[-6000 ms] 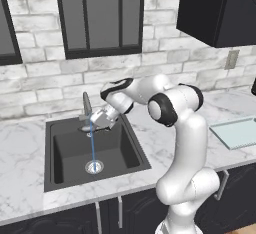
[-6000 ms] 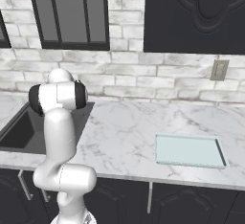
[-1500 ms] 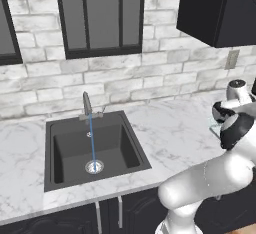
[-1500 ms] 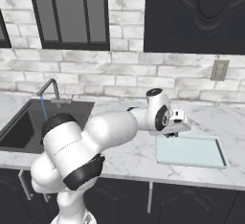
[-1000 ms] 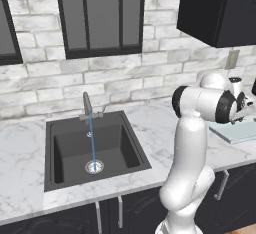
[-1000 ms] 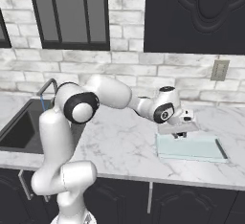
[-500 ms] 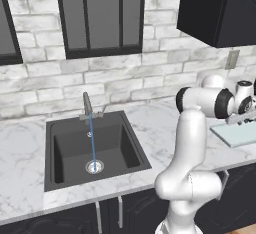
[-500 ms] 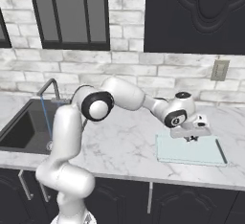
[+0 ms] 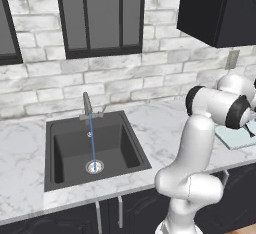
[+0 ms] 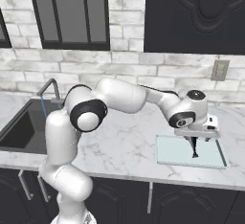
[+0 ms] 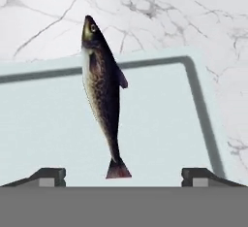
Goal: Take the fish out of the fridge, briefly rinse it in the sink, and place it on the tray next to the sink.
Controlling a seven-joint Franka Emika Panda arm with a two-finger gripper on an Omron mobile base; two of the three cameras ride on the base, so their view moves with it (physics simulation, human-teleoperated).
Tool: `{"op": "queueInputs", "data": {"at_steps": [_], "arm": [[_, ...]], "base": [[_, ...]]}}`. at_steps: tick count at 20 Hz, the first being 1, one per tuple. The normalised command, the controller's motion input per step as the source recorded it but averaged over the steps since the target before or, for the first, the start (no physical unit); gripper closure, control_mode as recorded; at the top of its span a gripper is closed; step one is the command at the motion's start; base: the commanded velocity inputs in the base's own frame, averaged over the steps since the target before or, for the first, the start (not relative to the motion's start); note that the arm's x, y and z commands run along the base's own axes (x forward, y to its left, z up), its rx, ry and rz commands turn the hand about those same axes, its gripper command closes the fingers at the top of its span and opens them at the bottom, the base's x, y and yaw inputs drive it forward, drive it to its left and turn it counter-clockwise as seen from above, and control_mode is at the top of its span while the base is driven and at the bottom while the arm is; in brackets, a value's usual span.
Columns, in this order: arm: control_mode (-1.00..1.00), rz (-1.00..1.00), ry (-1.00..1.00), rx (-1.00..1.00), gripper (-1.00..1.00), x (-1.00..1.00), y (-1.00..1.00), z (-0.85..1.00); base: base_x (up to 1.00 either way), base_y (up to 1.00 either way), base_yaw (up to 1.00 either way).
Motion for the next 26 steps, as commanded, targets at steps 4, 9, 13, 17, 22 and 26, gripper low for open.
{"op": "queueInputs", "data": {"at_steps": [4, 9, 13, 17, 22, 26], "arm": [[-1.0, -0.03, -0.42, -0.1, -1.0, -1.0, 0.88, 0.49], [-1.0, 0.0, -0.42, -0.18, -1.0, -1.0, 1.0, 0.23], [-1.0, 0.0, -0.39, -0.2, -1.0, -0.57, 1.0, 0.47], [-1.0, 0.0, -0.29, -0.15, -1.0, -0.05, 1.0, 0.77], [-1.0, 0.07, -0.19, -0.09, -1.0, 0.0, 1.0, 0.77], [-1.0, 0.16, -0.03, -0.06, -1.0, 0.0, 1.0, 0.84]], "base": [[0.0, 0.0, 0.0], [0.0, 0.0, 0.0], [0.0, 0.0, 0.0], [0.0, 0.0, 0.0], [0.0, 0.0, 0.0], [0.0, 0.0, 0.0]]}}
